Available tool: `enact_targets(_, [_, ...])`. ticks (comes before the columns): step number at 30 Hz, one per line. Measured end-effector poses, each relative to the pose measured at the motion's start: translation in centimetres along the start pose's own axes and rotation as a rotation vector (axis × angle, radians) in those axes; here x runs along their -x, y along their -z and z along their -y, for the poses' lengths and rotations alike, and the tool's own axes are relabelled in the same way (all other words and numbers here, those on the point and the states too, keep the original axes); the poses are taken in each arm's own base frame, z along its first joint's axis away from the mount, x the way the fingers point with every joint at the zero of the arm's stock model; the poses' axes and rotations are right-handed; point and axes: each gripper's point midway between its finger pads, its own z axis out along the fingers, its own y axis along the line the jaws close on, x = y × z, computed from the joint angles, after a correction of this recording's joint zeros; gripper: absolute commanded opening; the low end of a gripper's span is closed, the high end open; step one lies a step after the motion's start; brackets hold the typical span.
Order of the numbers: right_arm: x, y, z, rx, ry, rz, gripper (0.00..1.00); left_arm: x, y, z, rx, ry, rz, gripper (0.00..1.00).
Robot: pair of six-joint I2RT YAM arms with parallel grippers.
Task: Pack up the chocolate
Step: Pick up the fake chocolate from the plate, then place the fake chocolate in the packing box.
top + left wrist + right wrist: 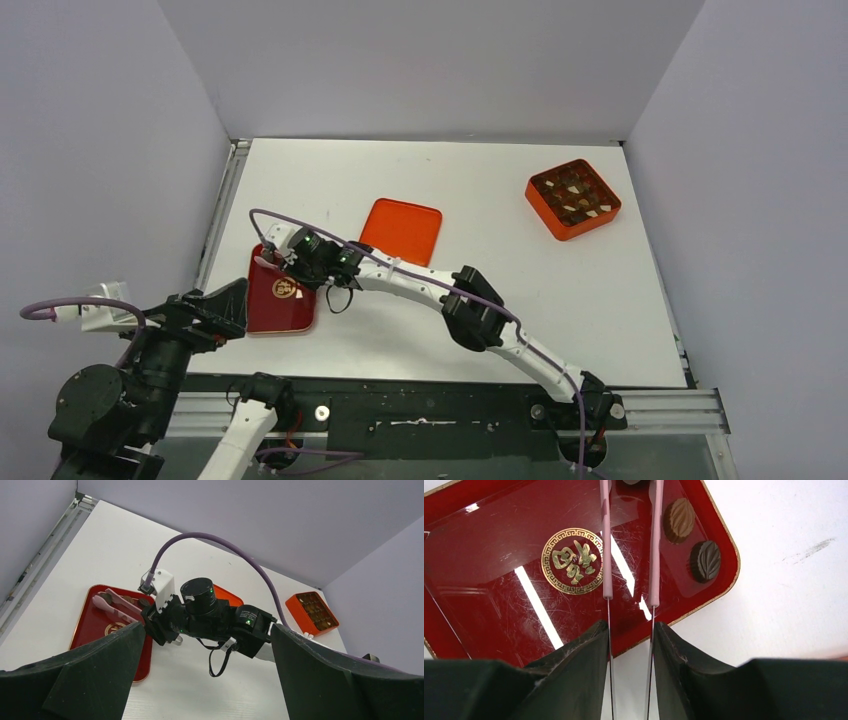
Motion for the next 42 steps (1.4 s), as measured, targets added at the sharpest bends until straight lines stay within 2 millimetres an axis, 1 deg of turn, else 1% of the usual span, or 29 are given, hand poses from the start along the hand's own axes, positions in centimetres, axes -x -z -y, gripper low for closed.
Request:
enact_targets(4, [-0.3, -0.5, 0.0, 0.000, 0.007, 0.001, 0.30, 0.0, -0.1, -0.1, 0.003, -0.002, 0.001, 0.97])
enact_targets(18, [-0.2, -0.7, 0.0, 0.000, 0.010, 0.010, 0.26, -1.3, -1.1, -0.6, 0.021, -0.015, -0.032, 0.97])
enact_targets(22, [-0.9, -0.9, -0.2, 0.003, -0.008, 0.002, 0.25, -1.4, -1.2, -0.6, 0.024, -0.015, -0.035, 0.97])
enact_targets(25, [-1.3, -0.5, -0.4, 0.009, -0.018, -0.009, 0.25, -1.6, -1.2, -0.7, 0.025, -0.016, -0.037, 0.97])
enact_targets(28, [-1.2, 0.6, -0.6, 0.020, -0.037, -0.012, 0.23, -1.8, -1.2, -0.8, 0.027, -0.017, -0.041, 0.97])
enact_targets(31, [-0.3, 2.0, -0.7, 0.031, -0.070, 0.001, 0.23, -2.2, -1.3, -1.0, 0.034, -0.020, -0.053, 0.97])
enact_targets(38, [2.4, 7.6, -0.5, 0.036, -0.150, 0.049, 0.22, -3.2, -1.5, -1.5, 0.050, -0.028, -0.085, 0.97])
enact_targets(42, [3.5, 10.4, 0.5, 0.021, -0.176, 0.067, 0.22, -4.6, -2.3, -1.9, 0.063, -0.037, -0.126, 0.97])
